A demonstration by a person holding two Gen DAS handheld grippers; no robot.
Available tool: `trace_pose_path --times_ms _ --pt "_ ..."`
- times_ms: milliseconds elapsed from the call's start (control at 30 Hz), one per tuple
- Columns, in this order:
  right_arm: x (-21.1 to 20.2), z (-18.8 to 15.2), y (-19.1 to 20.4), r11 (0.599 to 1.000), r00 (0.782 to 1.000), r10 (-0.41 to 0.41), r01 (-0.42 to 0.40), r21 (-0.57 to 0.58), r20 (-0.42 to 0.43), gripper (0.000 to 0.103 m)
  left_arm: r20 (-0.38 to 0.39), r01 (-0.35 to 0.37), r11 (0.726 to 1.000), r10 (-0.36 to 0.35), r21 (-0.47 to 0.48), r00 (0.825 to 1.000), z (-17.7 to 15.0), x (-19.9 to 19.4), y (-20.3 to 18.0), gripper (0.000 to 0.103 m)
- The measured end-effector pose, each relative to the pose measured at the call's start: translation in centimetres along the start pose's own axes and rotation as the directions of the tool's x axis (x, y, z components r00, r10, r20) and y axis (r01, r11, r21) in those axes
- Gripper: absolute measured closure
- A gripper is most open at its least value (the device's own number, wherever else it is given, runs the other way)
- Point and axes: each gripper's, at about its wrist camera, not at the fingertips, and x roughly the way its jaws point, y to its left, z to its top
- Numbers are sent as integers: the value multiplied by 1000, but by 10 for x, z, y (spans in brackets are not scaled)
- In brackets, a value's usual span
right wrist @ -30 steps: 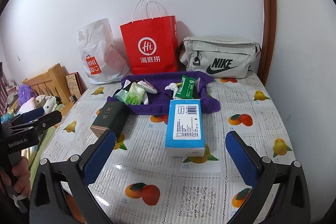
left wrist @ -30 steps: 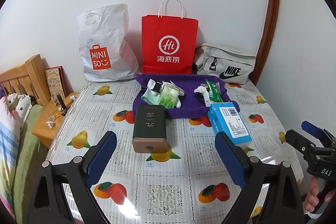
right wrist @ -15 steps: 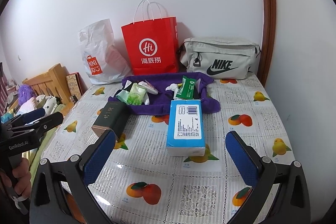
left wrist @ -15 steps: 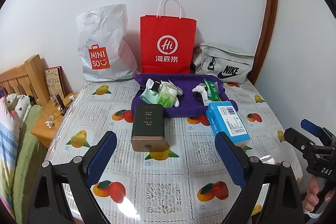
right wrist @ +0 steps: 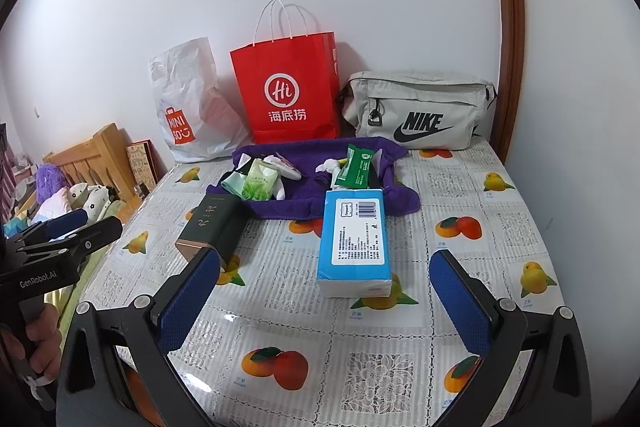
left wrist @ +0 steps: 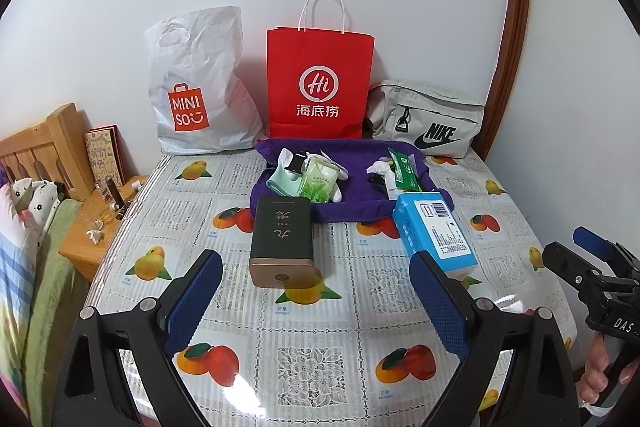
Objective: Organize soft objects
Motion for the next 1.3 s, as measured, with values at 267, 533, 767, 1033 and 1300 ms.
trace_pose_path --times_ms 267,533,767,1033,1300 --pt "-1 1 0 1000 1000 -1 1 2 4 0 1 2 1000 -2 0 1000 0 0 -1 8" --pt "-2 2 1 1000 1000 2 -2 6 7 0 1 1 1000 -1 0 1000 1 0 0 8" --pt "0 3 3 1000 1000 5 -5 1 6 0 2 -1 1000 1 -1 1000 2 -1 2 8" --pt "0 3 7 1000 1000 8 -8 -4 10 0 3 -5 1000 5 -4 1000 2 -3 6 8" --pt "1 2 8 1000 1000 10 -10 -7 7 0 2 -6 1000 6 -6 1000 2 -4 7 8"
